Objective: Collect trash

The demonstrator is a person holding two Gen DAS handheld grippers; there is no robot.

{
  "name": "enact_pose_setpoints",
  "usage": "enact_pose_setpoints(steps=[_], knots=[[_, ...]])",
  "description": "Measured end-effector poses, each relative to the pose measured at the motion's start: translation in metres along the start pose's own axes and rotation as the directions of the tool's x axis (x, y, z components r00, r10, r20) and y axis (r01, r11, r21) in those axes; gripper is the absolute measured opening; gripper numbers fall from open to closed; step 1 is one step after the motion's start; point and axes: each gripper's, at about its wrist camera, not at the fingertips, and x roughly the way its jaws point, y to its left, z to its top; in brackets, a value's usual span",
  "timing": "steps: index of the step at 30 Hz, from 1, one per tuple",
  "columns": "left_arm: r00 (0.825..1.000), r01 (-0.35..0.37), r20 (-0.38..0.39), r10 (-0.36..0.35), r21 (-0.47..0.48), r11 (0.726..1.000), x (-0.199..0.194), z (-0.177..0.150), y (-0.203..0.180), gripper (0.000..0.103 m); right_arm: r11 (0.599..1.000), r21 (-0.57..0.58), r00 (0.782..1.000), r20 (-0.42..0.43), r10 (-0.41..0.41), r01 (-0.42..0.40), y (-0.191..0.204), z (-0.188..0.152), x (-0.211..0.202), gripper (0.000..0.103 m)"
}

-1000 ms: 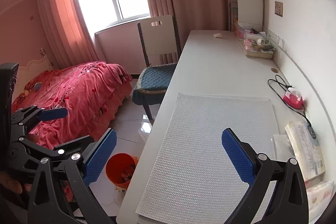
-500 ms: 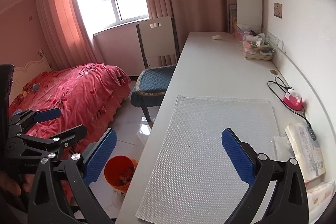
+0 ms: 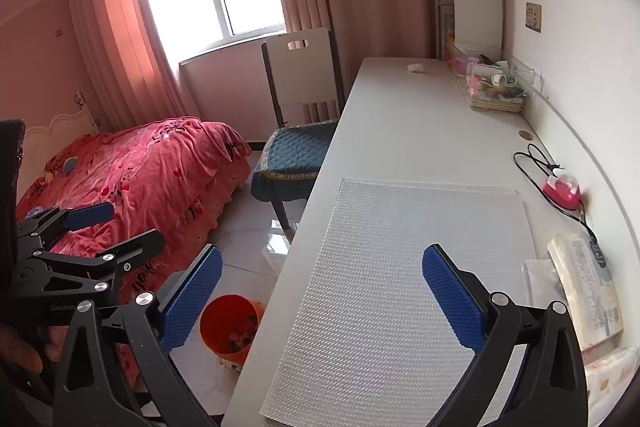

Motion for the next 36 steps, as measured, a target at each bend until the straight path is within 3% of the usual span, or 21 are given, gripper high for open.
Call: enact_pose_setpoints(steps=[5,36], knots=[[0.999,0.032,0.029,-0.032,-0.017,0.999,-0.0044,-0.0019,0.0041,0.097,1.000,-0.002,1.000,-0.008,0.007,-0.007,0.0036,-0.0028,0.0025,0.098],[1.000,0.007,0.006,-0.007,0.017,1.000,0.0013,-0.0010,0.0051,0.097,1.000,0.005,0.999,-0.037,0.024,-0.024,0.0010,-0.0046,0.0080,0.098]])
